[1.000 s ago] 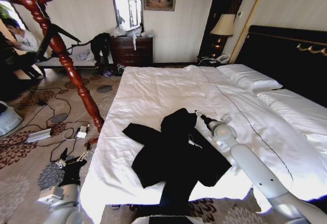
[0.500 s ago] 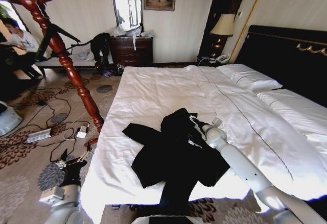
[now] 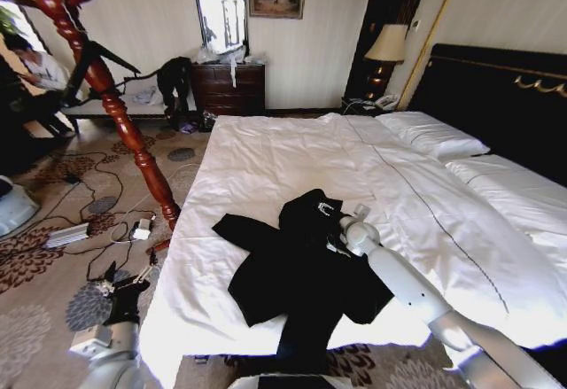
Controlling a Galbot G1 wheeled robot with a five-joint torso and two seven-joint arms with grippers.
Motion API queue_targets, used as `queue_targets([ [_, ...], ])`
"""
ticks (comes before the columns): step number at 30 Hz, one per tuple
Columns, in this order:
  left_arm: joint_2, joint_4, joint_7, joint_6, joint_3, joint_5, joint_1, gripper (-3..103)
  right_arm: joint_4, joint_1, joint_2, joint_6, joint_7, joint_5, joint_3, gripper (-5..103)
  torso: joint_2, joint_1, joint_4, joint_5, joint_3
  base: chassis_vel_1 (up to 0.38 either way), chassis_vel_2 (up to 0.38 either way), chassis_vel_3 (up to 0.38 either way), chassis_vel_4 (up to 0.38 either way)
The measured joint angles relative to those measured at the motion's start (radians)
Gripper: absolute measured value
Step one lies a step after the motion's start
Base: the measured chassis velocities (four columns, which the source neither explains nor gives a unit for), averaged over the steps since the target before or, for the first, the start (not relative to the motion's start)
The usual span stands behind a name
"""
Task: Pick up the clothes from the bed and hang them on the clothes hanger.
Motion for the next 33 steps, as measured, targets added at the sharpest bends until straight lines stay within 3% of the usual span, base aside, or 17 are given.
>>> queue_targets([
  [9,0.009,-0.002,-0.001,0.0,0.001,-0.002,0.001,100,0.046,-0.025,-0.042,0.009,-0.042,-0.045,0.001,37,0.0,0.0,-0.0001,0.0,0.0,0.0,0.0,0.0,0.0],
  [11,0.01,-0.002,-0.002,0.0,0.002,-0.002,0.001,100,0.047,-0.027,-0.045,0.015,-0.056,-0.05,0.0,37,0.0,0.0,-0.0001,0.0,0.0,0.0,0.0,0.0,0.0],
  [13,0.013,-0.003,-0.003,0.0,0.001,-0.002,0.001,100,0.047,-0.026,-0.049,0.03,-0.094,-0.06,-0.008,26,0.0,0.0,-0.0001,0.0,0.0,0.0,0.0,0.0,0.0],
  [14,0.013,-0.003,-0.003,0.0,0.001,-0.002,0.001,100,0.047,-0.026,-0.049,0.03,-0.094,-0.06,-0.008,26,0.0,0.0,-0.0001,0.0,0.0,0.0,0.0,0.0,0.0],
  [18,0.015,-0.006,-0.005,0.001,-0.002,-0.004,0.002,100,0.051,-0.009,-0.054,0.045,-0.105,-0.093,-0.024,5,0.0,0.0,0.0002,0.0001,0.0,0.0,0.0,0.0,0.0],
  [24,0.016,-0.009,-0.006,0.001,-0.004,-0.01,0.002,100,0.124,-0.007,-0.096,0.069,-0.126,-0.178,0.0,1,0.0,0.0,0.0001,0.0002,0.0,0.0,0.0,0.0,0.0],
  [26,0.016,-0.009,-0.007,0.003,-0.006,-0.018,-0.003,100,0.196,-0.007,-0.147,0.089,-0.16,-0.231,0.027,1,0.0,0.0,0.0,0.0001,0.0,0.0,0.0,0.0,0.0],
  [29,0.02,-0.019,-0.016,0.02,-0.013,-0.066,-0.019,100,0.307,0.006,-0.232,0.105,-0.175,-0.22,0.065,1,0.0,0.0,-0.0002,0.0002,0.0,0.0,0.0,0.0,0.0],
  [30,0.02,-0.019,-0.016,0.02,-0.013,-0.066,-0.019,100,0.307,0.006,-0.232,0.105,-0.175,-0.22,0.065,1,0.0,0.0,-0.0002,0.0002,0.0,0.0,0.0,0.0,0.0],
  [33,0.062,-0.052,-0.027,0.065,0.007,-0.172,-0.029,100,0.411,0.04,-0.322,0.12,-0.187,-0.162,0.106,1,0.0,0.0,0.0002,-0.0001,0.0,0.0,0.0,0.0,0.0],
])
